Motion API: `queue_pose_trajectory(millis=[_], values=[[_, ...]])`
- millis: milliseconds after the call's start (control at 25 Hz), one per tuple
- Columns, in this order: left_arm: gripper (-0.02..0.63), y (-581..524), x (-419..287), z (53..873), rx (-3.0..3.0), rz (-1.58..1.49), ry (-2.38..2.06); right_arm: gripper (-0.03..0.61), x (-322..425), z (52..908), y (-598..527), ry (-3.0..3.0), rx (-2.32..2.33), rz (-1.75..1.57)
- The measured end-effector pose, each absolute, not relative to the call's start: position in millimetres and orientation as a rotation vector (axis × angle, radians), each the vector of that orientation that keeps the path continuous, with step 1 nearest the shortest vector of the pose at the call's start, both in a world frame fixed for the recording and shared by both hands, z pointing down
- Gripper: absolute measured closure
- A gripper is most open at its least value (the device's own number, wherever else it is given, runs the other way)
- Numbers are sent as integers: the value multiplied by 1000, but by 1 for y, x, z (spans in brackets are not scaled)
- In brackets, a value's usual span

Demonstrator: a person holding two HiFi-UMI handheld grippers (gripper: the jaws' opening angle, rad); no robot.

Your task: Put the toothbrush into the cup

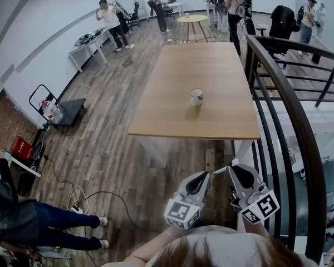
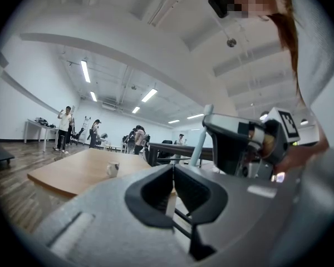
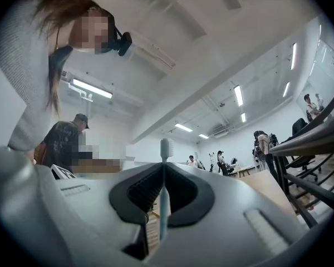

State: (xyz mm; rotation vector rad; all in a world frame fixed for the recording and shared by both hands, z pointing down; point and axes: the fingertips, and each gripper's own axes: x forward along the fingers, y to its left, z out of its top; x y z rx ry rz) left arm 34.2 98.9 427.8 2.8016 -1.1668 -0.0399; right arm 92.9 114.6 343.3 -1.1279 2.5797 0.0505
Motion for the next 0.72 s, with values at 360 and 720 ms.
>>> queue_pose_trajectory(millis=[360,720], values=[[612,114,41,446,2759,-33,-1225,563,104,355,122,2598,-1101,17],[612,99,50,438,2762,-60,-1243,565,111,353,108,2604,-1068,0]])
